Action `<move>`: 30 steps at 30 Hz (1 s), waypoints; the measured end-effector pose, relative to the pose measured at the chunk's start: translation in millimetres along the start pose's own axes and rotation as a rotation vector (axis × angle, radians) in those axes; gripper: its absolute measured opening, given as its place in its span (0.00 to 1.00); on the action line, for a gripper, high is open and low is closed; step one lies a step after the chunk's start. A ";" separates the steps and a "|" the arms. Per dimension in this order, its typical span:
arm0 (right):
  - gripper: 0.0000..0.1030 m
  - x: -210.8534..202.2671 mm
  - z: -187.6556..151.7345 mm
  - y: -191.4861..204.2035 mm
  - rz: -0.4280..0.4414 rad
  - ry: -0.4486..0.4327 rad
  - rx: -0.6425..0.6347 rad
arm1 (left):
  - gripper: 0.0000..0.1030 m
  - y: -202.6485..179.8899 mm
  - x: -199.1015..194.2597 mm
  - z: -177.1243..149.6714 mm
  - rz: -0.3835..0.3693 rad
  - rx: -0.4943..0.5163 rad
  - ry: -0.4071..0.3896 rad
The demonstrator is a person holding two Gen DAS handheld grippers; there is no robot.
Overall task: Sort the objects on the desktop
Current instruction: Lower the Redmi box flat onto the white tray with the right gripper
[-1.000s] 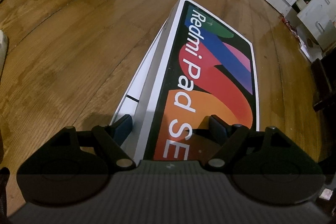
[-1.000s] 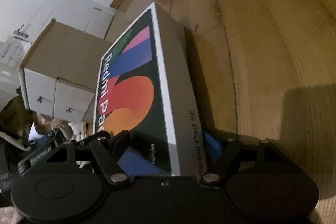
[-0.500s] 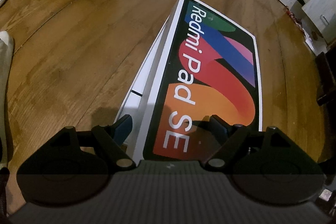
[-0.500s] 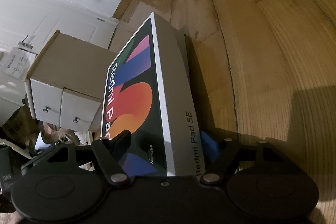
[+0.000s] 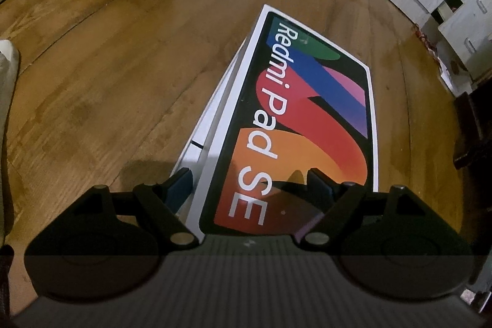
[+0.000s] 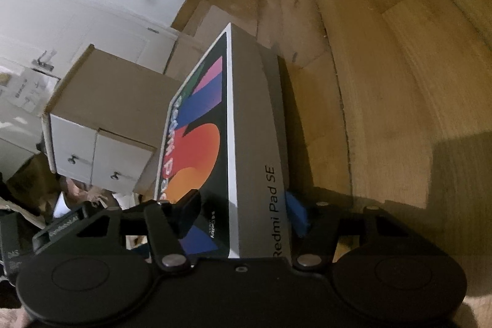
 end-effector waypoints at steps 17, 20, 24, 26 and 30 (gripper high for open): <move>0.64 5.8 -4.1 7.1 0.026 -0.019 -0.007 | 0.79 -3.5 -3.3 -2.7 0.029 0.024 -0.041; 0.64 5.9 -5.2 4.9 0.009 -0.020 -0.004 | 0.79 -3.8 -0.6 -3.7 0.006 0.022 -0.044; 0.65 7.1 -5.2 6.9 0.013 -0.019 -0.008 | 0.79 -6.9 -0.8 -2.5 0.051 0.047 -0.050; 0.65 7.2 -6.8 8.3 0.007 -0.016 -0.022 | 0.79 -5.0 -0.8 -2.0 0.048 0.036 -0.051; 0.64 5.8 -10.1 5.0 0.019 -0.009 -0.019 | 0.79 -3.5 1.4 -2.5 0.048 0.035 -0.046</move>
Point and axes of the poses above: each gripper's, at about its wrist camera, not at the fingertips, and x roughly the way its jaws point, y to its left, z to its top, the point moved 3 cm from there along x, roughly the way its jaws point, and after that the axes turned 13 degrees about y, right-handed, at the moved point
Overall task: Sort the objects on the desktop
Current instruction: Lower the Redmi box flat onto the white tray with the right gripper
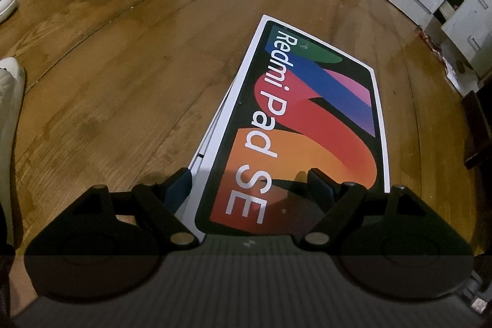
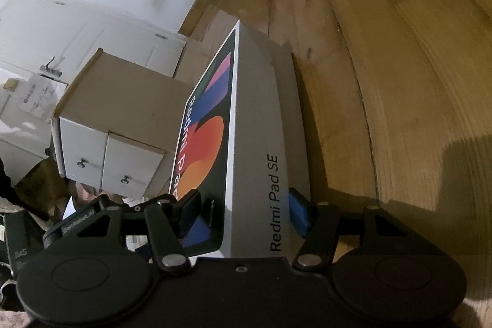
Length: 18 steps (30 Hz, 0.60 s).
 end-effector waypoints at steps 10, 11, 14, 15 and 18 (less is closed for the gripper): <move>0.66 -0.4 -5.1 4.2 -0.026 0.000 -0.017 | 0.79 1.4 2.1 3.2 -0.001 0.001 -0.011; 0.68 0.6 -4.7 4.7 -0.037 0.000 -0.014 | 0.79 2.5 2.3 3.7 -0.010 -0.002 -0.014; 0.77 5.0 -5.8 7.0 -0.105 -0.025 0.004 | 0.79 3.5 3.8 4.1 -0.037 -0.008 -0.019; 0.78 6.4 -6.9 7.0 -0.130 -0.035 0.016 | 0.79 3.3 5.8 3.5 -0.030 -0.005 -0.015; 0.78 8.3 -15.1 2.6 -0.138 -0.057 0.029 | 0.79 2.0 14.2 0.2 0.032 0.027 0.002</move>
Point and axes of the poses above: each gripper's, at about its wrist camera, not at the fingertips, and x roughly the way its jaws point, y to its left, z to its top, the point moved 3 cm from there along x, roughly the way its jaws point, and after that the axes turned 13 degrees about y, right-handed, at the moved point
